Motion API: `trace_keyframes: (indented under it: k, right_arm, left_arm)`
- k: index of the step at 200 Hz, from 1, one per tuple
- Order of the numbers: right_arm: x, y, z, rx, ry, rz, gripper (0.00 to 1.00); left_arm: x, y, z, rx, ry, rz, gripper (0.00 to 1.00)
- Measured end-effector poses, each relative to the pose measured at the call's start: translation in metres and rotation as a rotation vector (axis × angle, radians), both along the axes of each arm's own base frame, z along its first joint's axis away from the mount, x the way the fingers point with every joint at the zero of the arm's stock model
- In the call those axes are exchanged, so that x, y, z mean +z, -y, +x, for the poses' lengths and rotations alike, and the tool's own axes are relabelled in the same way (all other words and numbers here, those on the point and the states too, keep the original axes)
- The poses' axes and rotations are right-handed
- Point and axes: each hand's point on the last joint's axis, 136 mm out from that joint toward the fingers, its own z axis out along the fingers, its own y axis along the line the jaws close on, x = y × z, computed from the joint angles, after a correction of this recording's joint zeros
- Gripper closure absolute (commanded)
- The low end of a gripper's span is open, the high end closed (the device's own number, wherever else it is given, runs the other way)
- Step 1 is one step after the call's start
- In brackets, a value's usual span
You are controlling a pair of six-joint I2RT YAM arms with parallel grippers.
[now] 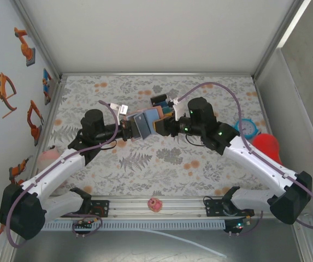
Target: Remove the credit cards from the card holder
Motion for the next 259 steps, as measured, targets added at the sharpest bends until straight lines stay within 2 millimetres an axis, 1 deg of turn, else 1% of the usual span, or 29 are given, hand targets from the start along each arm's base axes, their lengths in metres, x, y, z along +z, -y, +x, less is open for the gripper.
trace_keyframes:
  k: [25,46,84,91,101,109,121,140,177,199,215,224,245,259]
  right_arm:
    - [-0.003,-0.004,0.003,0.003,-0.015,-0.005,0.5]
    - [-0.004,-0.006,0.005,0.001,-0.026,-0.002,0.6]
    - [-0.003,-0.006,0.006,-0.009,-0.038,0.002,0.88]
    - [-0.003,-0.006,0.007,-0.013,-0.044,0.004,0.93]
    - [-0.003,-0.005,0.007,-0.018,-0.053,0.006,1.0]
    - [-0.003,-0.005,0.007,-0.02,-0.058,0.008,1.0]
    - [-0.004,-0.004,0.007,-0.023,-0.063,0.008,1.0]
    - [-0.004,-0.003,0.006,-0.026,-0.07,0.006,1.0]
    - [-0.003,0.006,0.007,-0.07,-0.06,-0.005,1.0]
    - [-0.005,0.014,0.012,-0.121,-0.065,-0.023,1.0]
    - [-0.01,0.019,0.016,-0.159,-0.08,-0.037,1.0]
    - [-0.013,0.021,0.018,-0.18,-0.092,-0.043,1.0]
    - [-0.017,0.024,0.022,-0.221,-0.118,-0.045,1.0]
    - [-0.022,0.025,0.024,-0.243,-0.144,-0.043,1.0]
  left_arm:
    - [-0.003,0.0,-0.001,-0.001,-0.008,0.011,0.97]
    - [-0.004,-0.001,-0.001,-0.002,-0.006,0.013,0.97]
    - [-0.004,-0.001,-0.001,0.0,-0.009,0.015,0.96]
    - [-0.005,-0.002,-0.001,0.002,-0.012,0.017,0.94]
    - [-0.005,-0.002,-0.001,0.003,-0.014,0.019,0.87]
    - [-0.006,-0.002,-0.001,0.003,-0.014,0.019,0.79]
    - [-0.005,-0.002,-0.001,0.001,-0.015,0.018,0.63]
    - [-0.005,-0.002,-0.002,-0.002,-0.008,0.018,0.44]
    - [-0.006,-0.005,-0.004,0.005,-0.001,0.04,0.14]
    - [-0.007,-0.014,-0.003,0.049,0.007,0.074,0.09]
    - [-0.008,-0.022,-0.001,0.098,0.012,0.105,0.0]
    - [-0.008,-0.027,0.003,0.135,0.014,0.127,0.03]
    - [-0.015,-0.042,0.013,0.242,0.01,0.187,0.03]
    - [-0.023,-0.054,0.02,0.324,-0.001,0.24,0.03]
